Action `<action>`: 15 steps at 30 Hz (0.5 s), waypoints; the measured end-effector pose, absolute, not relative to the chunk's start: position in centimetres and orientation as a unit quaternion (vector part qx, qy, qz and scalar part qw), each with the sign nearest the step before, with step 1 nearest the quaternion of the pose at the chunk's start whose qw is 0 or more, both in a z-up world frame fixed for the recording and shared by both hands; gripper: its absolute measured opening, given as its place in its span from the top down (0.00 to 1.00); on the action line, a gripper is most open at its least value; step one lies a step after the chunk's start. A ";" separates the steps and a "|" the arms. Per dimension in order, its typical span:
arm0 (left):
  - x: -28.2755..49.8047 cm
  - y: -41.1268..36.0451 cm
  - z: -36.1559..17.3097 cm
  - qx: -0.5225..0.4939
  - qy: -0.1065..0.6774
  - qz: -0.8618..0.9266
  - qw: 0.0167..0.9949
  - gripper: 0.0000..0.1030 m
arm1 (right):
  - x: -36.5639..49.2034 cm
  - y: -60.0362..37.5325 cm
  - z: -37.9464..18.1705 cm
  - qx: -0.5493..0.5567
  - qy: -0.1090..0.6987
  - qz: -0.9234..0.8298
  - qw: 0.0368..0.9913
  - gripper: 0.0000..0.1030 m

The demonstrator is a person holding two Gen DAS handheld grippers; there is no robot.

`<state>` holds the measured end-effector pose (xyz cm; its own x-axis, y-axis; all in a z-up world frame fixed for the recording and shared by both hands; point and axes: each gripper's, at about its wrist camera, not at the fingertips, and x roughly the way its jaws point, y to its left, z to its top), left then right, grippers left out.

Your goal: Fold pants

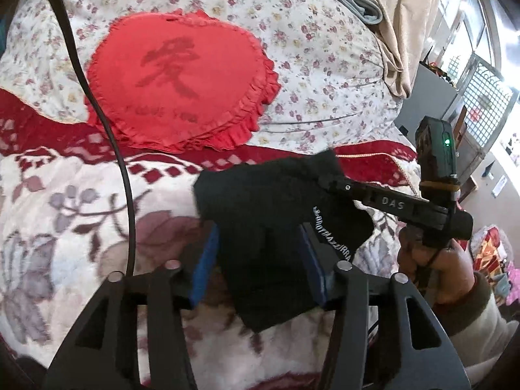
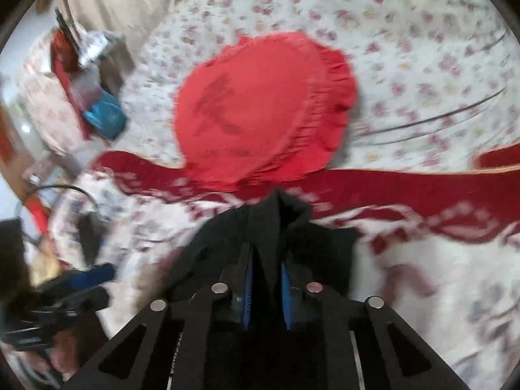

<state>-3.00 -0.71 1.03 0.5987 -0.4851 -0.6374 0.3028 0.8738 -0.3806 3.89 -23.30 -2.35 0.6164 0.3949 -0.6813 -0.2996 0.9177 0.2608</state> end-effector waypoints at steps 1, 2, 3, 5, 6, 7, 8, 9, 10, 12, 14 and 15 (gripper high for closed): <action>-2.6 -1.6 0.5 -0.114 0.394 -0.224 0.884 0.52 | 4.4 -24.1 -3.5 0.065 0.408 0.184 0.892 0.88; -2.2 -2.4 -0.1 -0.109 0.401 -0.222 0.882 0.52 | 4.7 -24.3 -4.6 0.066 0.422 0.176 0.887 0.88; -1.8 -3.2 -0.8 -0.102 0.412 -0.219 0.879 0.52 | 5.1 -24.6 -6.2 0.064 0.443 0.163 0.880 0.88; -1.2 -4.7 -2.4 -0.078 0.435 -0.211 0.872 0.52 | 4.8 -25.0 -7.6 0.067 0.453 0.154 0.876 0.88; -1.0 -5.1 -3.0 -0.067 0.442 -0.205 0.871 0.52 | 4.5 -25.3 -7.6 0.077 0.448 0.154 0.877 0.87; -0.9 -5.3 -3.3 -0.056 0.447 -0.195 0.871 0.52 | 4.3 -25.6 -7.2 0.081 0.447 0.153 0.878 0.87; -0.8 -5.3 -3.3 -0.054 0.449 -0.192 0.871 0.51 | 4.1 -25.9 -6.7 0.081 0.444 0.148 0.880 0.87; -0.8 -5.2 -3.3 -0.058 0.450 -0.192 0.870 0.51 | 4.0 -26.1 -6.1 0.079 0.441 0.143 0.883 0.87; -0.6 -5.0 -3.1 -0.065 0.453 -0.191 0.869 0.51 | 3.8 -26.3 -5.4 0.081 0.436 0.142 0.885 0.87; -0.4 -4.7 -2.5 -0.070 0.450 -0.184 0.871 0.51 | 3.5 -26.3 -3.6 0.095 0.420 0.161 0.888 0.86; 0.0 -4.5 -2.0 -0.068 0.444 -0.174 0.877 0.51 | 3.5 -25.5 -2.3 0.104 0.408 0.190 0.887 0.86; 0.4 -4.6 -1.7 -0.065 0.443 -0.169 0.878 0.51 | 3.7 -24.8 -2.0 0.104 0.406 0.202 0.885 0.86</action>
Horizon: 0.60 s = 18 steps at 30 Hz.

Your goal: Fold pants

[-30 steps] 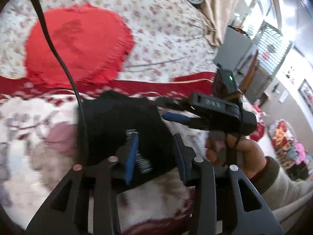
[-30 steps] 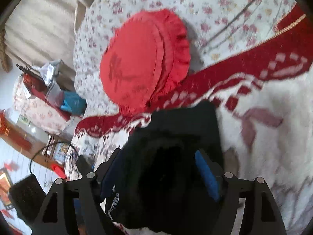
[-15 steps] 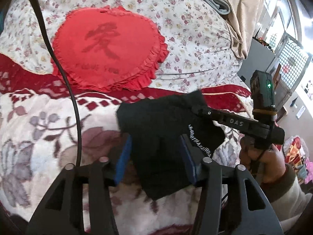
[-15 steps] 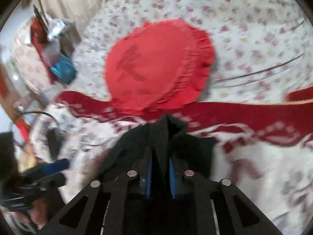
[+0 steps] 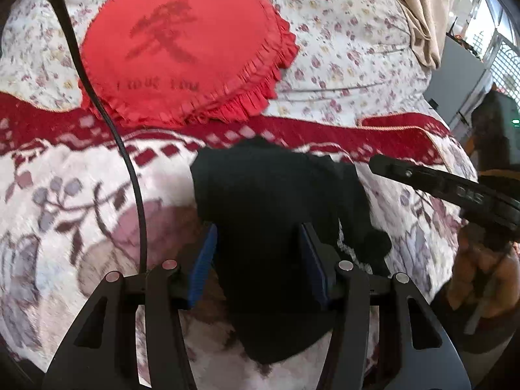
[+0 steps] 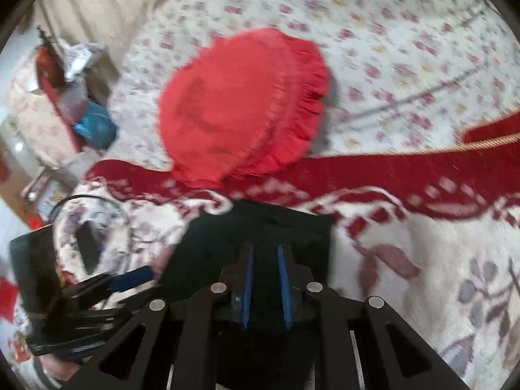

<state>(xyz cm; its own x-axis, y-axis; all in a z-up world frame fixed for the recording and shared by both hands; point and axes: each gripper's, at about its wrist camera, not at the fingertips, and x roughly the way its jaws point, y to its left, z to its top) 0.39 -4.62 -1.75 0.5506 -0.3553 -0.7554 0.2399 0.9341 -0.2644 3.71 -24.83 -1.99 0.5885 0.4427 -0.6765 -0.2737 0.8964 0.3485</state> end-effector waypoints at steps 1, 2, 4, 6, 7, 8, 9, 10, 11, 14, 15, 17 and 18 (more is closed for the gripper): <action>0.7 -4.7 -1.7 -0.064 0.443 -0.167 0.878 0.51 | 3.9 -24.3 -2.0 0.104 0.407 0.207 0.883 0.86; 1.1 -4.9 -1.7 -0.063 0.444 -0.165 0.878 0.51 | 4.3 -23.6 -2.4 0.106 0.413 0.214 0.879 0.86; 1.8 -5.2 -2.2 -0.059 0.450 -0.159 0.877 0.51 | 5.1 -22.6 -3.4 0.107 0.428 0.220 0.870 0.86; 2.5 -5.6 -3.0 -0.055 0.463 -0.154 0.871 0.51 | 6.0 -21.9 -5.0 0.100 0.447 0.210 0.864 0.86; 2.9 -5.7 -3.4 -0.054 0.468 -0.152 0.869 0.51 | 6.7 -21.8 -5.9 0.097 0.455 0.202 0.862 0.86; 3.2 -5.9 -3.7 -0.049 0.468 -0.147 0.870 0.50 | 7.2 -21.9 -6.5 0.099 0.458 0.200 0.861 0.86; 3.4 -6.0 -3.9 -0.044 0.466 -0.143 0.872 0.45 | 7.8 -22.0 -7.1 0.106 0.460 0.199 0.859 0.87; 3.6 -6.1 -4.0 -0.045 0.465 -0.142 0.873 0.42 | 8.2 -22.2 -7.5 0.114 0.459 0.199 0.858 0.87; 3.8 -6.1 -4.0 -0.047 0.466 -0.140 0.872 0.42 | 8.6 -22.4 -7.7 0.120 0.457 0.200 0.858 0.87; 4.4 -6.4 -4.2 -0.046 0.470 -0.135 0.871 0.41 | 9.4 -22.4 -7.8 0.120 0.460 0.197 0.858 0.87; 4.4 -6.5 -4.2 -0.045 0.469 -0.134 0.872 0.41 | 9.4 -22.4 -7.7 0.120 0.462 0.196 0.856 0.87; 4.2 -6.5 -4.0 -0.043 0.470 -0.133 0.872 0.41 | 8.9 -22.3 -7.1 0.113 0.462 0.198 0.857 0.86; 4.1 -6.4 -3.9 -0.045 0.469 -0.133 0.872 0.41 | 8.3 -22.2 -6.6 0.105 0.460 0.198 0.859 0.86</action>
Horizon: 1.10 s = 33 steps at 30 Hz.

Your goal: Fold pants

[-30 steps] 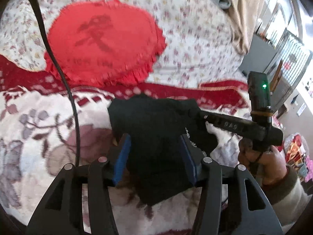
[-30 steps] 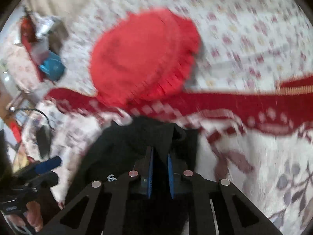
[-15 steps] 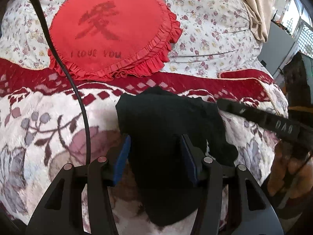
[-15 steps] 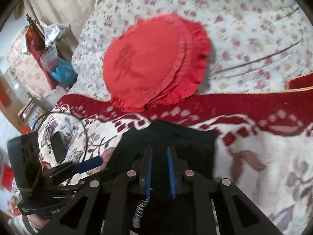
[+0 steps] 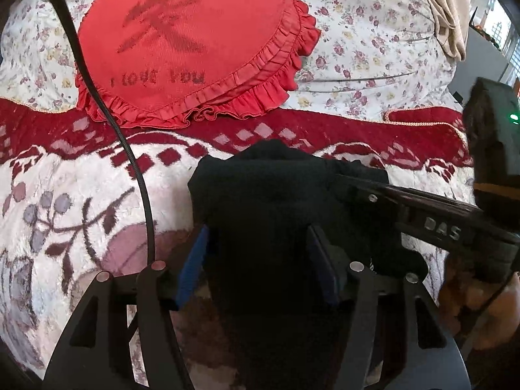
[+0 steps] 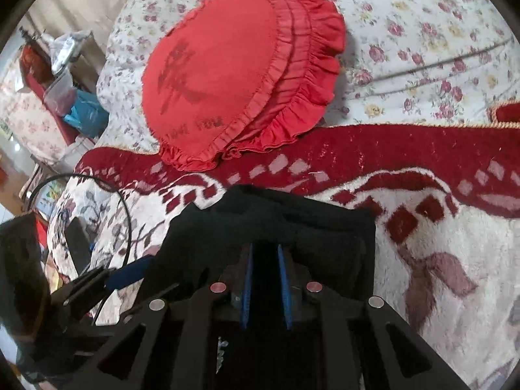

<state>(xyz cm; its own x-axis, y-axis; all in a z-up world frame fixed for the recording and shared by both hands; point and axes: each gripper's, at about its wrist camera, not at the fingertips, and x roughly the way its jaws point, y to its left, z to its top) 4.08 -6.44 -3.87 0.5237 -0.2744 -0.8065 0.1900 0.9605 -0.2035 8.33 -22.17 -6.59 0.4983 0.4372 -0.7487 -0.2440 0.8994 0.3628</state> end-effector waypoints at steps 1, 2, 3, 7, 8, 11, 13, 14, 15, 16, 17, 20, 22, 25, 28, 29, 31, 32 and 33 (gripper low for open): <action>3.9 -6.3 -3.7 -0.048 0.470 -0.134 0.871 0.41 | 7.9 -22.1 -6.3 0.100 0.459 0.197 0.861 0.86; 3.7 -6.3 -3.6 -0.050 0.469 -0.135 0.871 0.41 | 7.3 -22.1 -5.9 0.093 0.457 0.197 0.862 0.86; 3.4 -6.2 -3.4 -0.050 0.468 -0.134 0.872 0.41 | 6.7 -22.2 -5.6 0.089 0.457 0.198 0.863 0.85; 2.1 -6.1 -2.4 -0.048 0.458 -0.135 0.878 0.41 | 3.6 -22.1 -4.7 0.060 0.454 0.200 0.866 0.82; 1.7 -6.1 -2.2 -0.046 0.456 -0.135 0.878 0.41 | 3.0 -22.2 -4.7 0.054 0.454 0.200 0.866 0.81; 0.6 -6.3 -2.0 -0.040 0.453 -0.135 0.880 0.41 | 1.0 -22.6 -4.5 0.037 0.449 0.190 0.872 0.80; -0.1 -6.5 -2.2 -0.035 0.455 -0.132 0.880 0.41 | 0.3 -23.0 -4.7 0.039 0.452 0.187 0.872 0.78; -0.3 -6.6 -2.3 -0.035 0.456 -0.132 0.879 0.41 | -0.1 -23.3 -5.0 0.040 0.455 0.186 0.870 0.78; -0.5 -6.7 -2.5 -0.035 0.459 -0.132 0.878 0.41 | -0.4 -23.5 -5.2 0.039 0.457 0.185 0.869 0.77; -0.8 -6.9 -2.8 -0.036 0.464 -0.132 0.875 0.41 | -0.5 -23.6 -5.4 0.038 0.458 0.183 0.869 0.77; -0.9 -7.0 -3.0 -0.035 0.466 -0.132 0.874 0.41 | -0.6 -23.8 -6.0 0.034 0.463 0.174 0.869 0.75; -1.1 -7.7 -3.6 -0.020 0.465 -0.120 0.877 0.40 | -0.3 -24.4 -7.4 0.045 0.470 0.166 0.866 0.66; -1.1 -8.0 -3.9 -0.016 0.466 -0.119 0.877 0.35 | -0.2 -25.1 -8.0 0.066 0.466 0.166 0.866 0.63; -1.0 -8.2 -4.3 -0.011 0.467 -0.112 0.877 0.34 | -0.2 -25.3 -8.0 0.073 0.466 0.165 0.866 0.62; -1.2 -8.1 -4.1 -0.012 0.466 -0.112 0.877 0.34 | -0.4 -25.1 -7.2 0.068 0.466 0.166 0.867 0.62; -1.2 -7.9 -3.9 -0.017 0.466 -0.113 0.877 0.34 | -0.5 -25.0 -6.9 0.067 0.464 0.167 0.867 0.62; -1.2 -7.8 -3.7 -0.020 0.465 -0.114 0.877 0.34 | -0.6 -25.0 -6.2 0.069 0.458 0.170 0.870 0.61; -1.3 -7.7 -3.5 -0.020 0.465 -0.114 0.878 0.34 | -0.6 -25.0 -5.7 0.072 0.453 0.173 0.872 0.61; -1.3 -7.7 -3.3 -0.018 0.463 -0.114 0.879 0.34 | -0.6 -25.0 -5.4 0.074 0.450 0.174 0.873 0.61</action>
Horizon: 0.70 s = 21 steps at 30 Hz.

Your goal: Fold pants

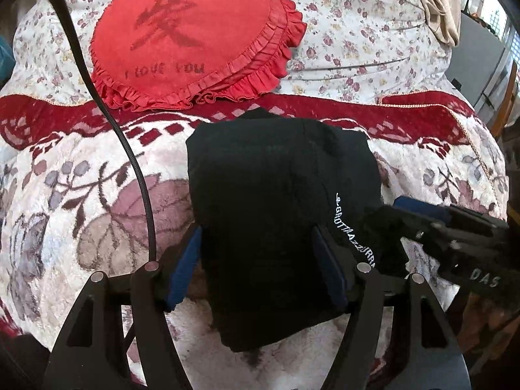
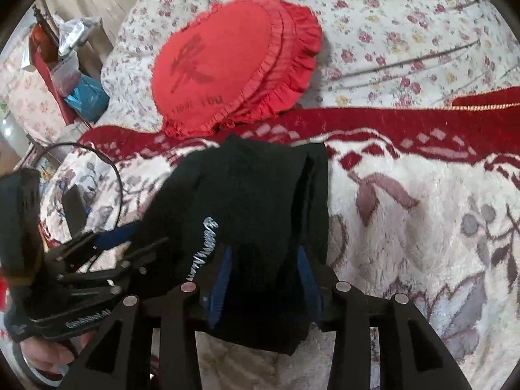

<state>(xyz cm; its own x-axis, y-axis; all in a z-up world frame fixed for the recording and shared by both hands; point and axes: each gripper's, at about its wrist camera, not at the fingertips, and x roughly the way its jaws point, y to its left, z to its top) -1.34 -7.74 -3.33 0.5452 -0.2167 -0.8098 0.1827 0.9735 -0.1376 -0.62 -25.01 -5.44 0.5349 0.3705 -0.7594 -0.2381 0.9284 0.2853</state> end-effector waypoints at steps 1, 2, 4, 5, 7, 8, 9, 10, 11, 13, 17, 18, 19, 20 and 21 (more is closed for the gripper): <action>-1.4 -7.7 -3.1 -0.017 0.460 -0.114 0.880 0.34 | -0.6 -24.9 -5.1 0.077 0.446 0.176 0.874 0.61; -1.4 -7.8 -3.0 -0.016 0.458 -0.113 0.881 0.34 | -0.5 -24.8 -4.9 0.078 0.445 0.178 0.874 0.59; -1.5 -7.8 -2.6 -0.013 0.454 -0.112 0.884 0.34 | -0.4 -24.5 -4.7 0.077 0.443 0.179 0.875 0.56; -1.5 -7.7 -2.4 -0.014 0.452 -0.113 0.885 0.34 | -0.3 -24.4 -4.7 0.076 0.444 0.177 0.875 0.54; -1.4 -7.6 -2.2 -0.017 0.451 -0.112 0.885 0.34 | -0.1 -24.1 -4.8 0.078 0.446 0.178 0.874 0.53; -1.4 -7.5 -2.2 -0.018 0.452 -0.111 0.885 0.34 | -0.1 -24.1 -4.8 0.079 0.447 0.179 0.873 0.51; -1.4 -7.4 -2.2 -0.018 0.452 -0.110 0.885 0.34 | 0.0 -24.1 -4.9 0.080 0.447 0.178 0.873 0.49; -1.3 -7.3 -2.2 -0.020 0.454 -0.109 0.884 0.34 | 0.0 -24.1 -4.9 0.081 0.447 0.175 0.873 0.49; -1.2 -7.2 -2.3 -0.021 0.456 -0.108 0.883 0.34 | 0.2 -24.2 -5.0 0.082 0.447 0.171 0.874 0.49; -1.0 -7.0 -2.4 -0.026 0.459 -0.107 0.882 0.34 | 0.5 -24.4 -5.3 0.086 0.448 0.169 0.874 0.48; -0.8 -6.7 -2.9 -0.031 0.466 -0.103 0.878 0.34 | 1.2 -25.3 -5.9 0.096 0.452 0.159 0.872 0.38; -0.7 -6.7 -3.1 -0.033 0.467 -0.104 0.877 0.34 | 1.3 -25.5 -6.0 0.099 0.453 0.159 0.872 0.37; -0.5 -6.6 -3.1 -0.037 0.469 -0.108 0.876 0.34 | 1.4 -25.7 -6.2 0.103 0.454 0.159 0.871 0.36; -0.3 -6.4 -3.2 -0.044 0.471 -0.115 0.874 0.34 | 1.6 -26.0 -6.5 0.108 0.457 0.159 0.869 0.35; -0.1 -6.1 -3.3 -0.053 0.472 -0.120 0.872 0.32 | 1.8 -26.3 -6.9 0.113 0.460 0.160 0.866 0.34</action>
